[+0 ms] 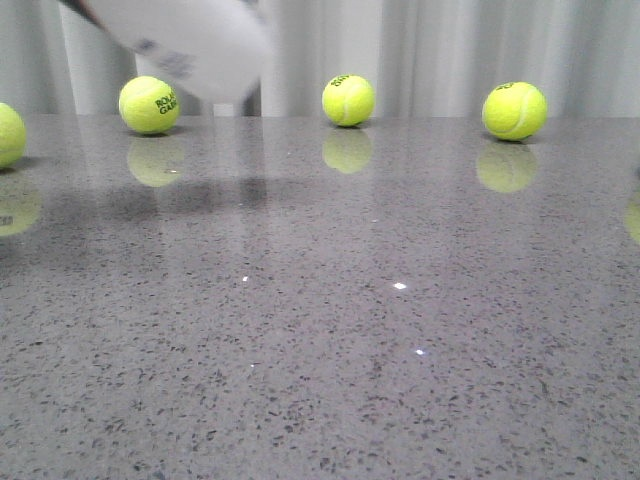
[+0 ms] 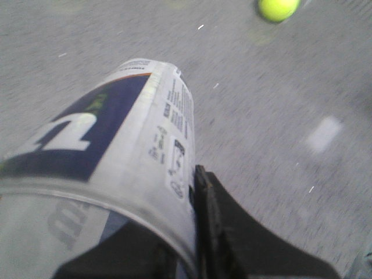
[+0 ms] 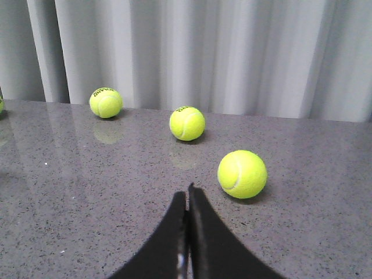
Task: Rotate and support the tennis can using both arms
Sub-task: 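Lift the can with the left gripper and rotate it upright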
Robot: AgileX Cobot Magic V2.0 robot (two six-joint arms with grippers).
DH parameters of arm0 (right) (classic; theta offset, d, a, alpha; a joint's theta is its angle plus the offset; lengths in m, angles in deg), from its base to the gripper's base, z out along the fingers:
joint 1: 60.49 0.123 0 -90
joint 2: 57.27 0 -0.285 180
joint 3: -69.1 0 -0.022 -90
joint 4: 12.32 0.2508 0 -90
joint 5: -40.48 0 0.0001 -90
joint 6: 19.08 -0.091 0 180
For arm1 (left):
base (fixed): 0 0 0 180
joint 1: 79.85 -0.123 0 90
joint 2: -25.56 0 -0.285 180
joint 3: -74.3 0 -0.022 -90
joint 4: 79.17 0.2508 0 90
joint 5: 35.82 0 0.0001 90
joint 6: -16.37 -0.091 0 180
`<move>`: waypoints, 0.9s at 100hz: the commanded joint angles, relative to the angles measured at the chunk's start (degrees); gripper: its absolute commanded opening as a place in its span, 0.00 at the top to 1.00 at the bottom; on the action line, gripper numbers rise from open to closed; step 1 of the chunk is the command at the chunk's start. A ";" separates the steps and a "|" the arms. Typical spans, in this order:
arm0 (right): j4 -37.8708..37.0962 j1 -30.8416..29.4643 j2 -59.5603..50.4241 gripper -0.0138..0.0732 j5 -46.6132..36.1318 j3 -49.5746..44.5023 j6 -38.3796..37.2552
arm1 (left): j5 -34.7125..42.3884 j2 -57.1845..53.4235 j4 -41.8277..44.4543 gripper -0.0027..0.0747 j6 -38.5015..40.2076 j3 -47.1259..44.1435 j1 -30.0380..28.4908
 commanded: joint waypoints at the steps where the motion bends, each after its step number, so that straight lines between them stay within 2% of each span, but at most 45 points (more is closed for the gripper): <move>1: 0.67 -0.39 0.55 0.92 -4.72 1.40 0.38 | -2.06 -4.67 5.74 0.99 5.56 3.39 -0.06; 20: 0.67 -0.39 0.55 0.92 -4.72 1.40 0.38 | -3.58 -9.73 19.29 0.99 15.03 3.64 0.90; 31: 0.67 -0.39 0.55 0.92 -4.72 1.40 0.38 | -3.58 -10.62 25.18 0.99 17.84 3.50 2.49; 57: 0.67 -0.39 0.55 0.92 -4.72 1.40 0.38 | -3.58 -10.71 27.91 0.99 19.60 -3.33 6.35; 85: 0.67 -0.39 0.55 0.92 -4.72 1.40 0.38 | -3.58 -10.71 29.87 0.99 20.39 -7.13 6.46; 90: 0.67 -0.39 0.55 0.92 -4.72 1.40 0.38 | -3.58 -10.71 29.87 0.95 20.39 -7.13 6.46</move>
